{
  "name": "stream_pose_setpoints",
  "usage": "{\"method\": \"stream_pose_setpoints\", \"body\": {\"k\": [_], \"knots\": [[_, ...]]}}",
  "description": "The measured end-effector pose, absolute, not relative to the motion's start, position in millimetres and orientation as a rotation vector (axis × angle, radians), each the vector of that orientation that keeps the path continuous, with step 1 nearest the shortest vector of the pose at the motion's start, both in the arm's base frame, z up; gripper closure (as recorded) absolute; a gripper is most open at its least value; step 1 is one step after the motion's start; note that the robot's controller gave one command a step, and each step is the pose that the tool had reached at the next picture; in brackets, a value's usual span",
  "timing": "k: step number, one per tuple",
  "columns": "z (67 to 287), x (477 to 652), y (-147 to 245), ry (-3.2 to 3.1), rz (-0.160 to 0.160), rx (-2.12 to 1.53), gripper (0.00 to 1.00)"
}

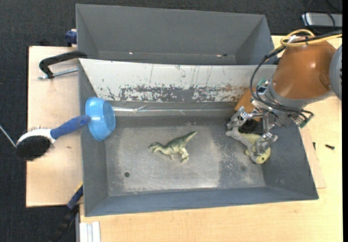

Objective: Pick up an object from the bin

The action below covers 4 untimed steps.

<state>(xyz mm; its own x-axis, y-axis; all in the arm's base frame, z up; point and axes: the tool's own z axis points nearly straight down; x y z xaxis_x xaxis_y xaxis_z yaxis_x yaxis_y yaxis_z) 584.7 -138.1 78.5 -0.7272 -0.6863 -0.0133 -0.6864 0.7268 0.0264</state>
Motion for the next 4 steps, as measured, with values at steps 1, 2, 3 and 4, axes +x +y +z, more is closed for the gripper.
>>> {"method": "stream_pose_setpoints", "body": {"k": [1, 2, 3, 4], "knots": [[76, 601.0, -128, 2.726, 0.052, -1.549, 0.0], [80, 595.1, -129, 2.66, 0.037, -1.631, 0.0], [78, 599.5, -135, 2.86, 0.019, -1.263, 0.0], [79, 601.9, -121, 2.599, 0.039, -1.753, 0.0]]}}
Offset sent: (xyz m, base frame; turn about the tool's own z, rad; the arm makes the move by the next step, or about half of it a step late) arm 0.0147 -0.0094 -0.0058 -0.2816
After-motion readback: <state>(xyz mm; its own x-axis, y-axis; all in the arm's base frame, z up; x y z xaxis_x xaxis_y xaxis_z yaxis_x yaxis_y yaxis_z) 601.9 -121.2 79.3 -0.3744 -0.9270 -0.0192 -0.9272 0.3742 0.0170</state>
